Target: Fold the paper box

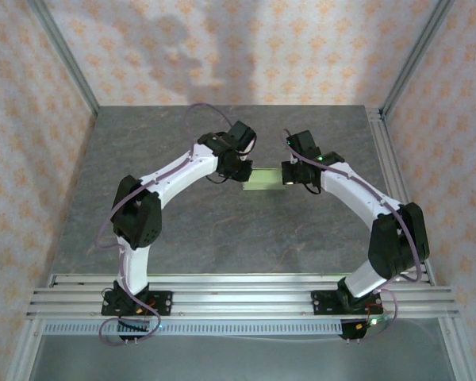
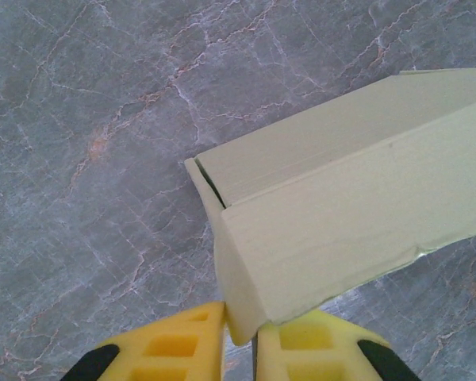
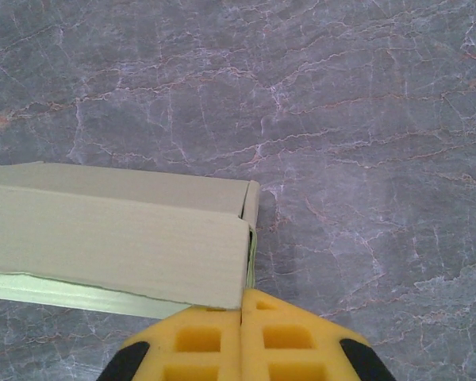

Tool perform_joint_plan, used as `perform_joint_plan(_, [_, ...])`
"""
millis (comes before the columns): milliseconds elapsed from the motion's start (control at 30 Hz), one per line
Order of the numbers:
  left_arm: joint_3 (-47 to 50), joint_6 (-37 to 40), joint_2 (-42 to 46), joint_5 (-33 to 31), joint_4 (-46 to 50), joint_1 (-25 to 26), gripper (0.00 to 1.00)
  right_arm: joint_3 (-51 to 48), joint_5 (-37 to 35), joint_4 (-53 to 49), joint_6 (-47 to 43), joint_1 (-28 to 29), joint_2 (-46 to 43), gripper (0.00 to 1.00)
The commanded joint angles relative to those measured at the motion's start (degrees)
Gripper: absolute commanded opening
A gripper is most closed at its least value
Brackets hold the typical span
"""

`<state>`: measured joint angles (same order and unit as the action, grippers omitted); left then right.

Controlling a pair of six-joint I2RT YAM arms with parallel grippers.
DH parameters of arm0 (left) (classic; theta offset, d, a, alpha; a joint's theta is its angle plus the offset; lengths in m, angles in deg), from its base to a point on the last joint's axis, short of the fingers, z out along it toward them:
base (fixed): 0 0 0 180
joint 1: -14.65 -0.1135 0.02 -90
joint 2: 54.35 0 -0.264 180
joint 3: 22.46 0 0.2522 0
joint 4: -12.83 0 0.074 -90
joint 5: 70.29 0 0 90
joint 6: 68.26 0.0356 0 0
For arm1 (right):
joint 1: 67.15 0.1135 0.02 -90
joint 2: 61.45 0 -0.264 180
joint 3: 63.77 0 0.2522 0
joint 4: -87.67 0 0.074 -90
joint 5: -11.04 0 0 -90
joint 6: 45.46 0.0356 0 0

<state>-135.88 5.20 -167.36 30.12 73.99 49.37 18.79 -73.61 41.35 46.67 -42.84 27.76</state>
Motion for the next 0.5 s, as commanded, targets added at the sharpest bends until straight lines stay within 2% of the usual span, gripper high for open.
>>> perform_joint_plan(0, [-1.6, -0.2, 1.8, 1.6, 2.5, -0.5, 0.14, 1.2, 0.1, -2.4, 0.6, -0.2, 1.2, 0.04])
perform_joint_plan(367, [-2.9, -1.7, 1.8, 3.1, 4.2, -0.5, 0.05, 1.5, -0.4, -3.2, 0.1, -0.2, 1.2, 0.04])
perform_joint_plan(467, [-3.6, -3.1, 1.5, 6.3, 4.2, -1.0, 0.03, 1.7, -0.4, -3.5, 0.0, -0.2, 1.3, 0.04])
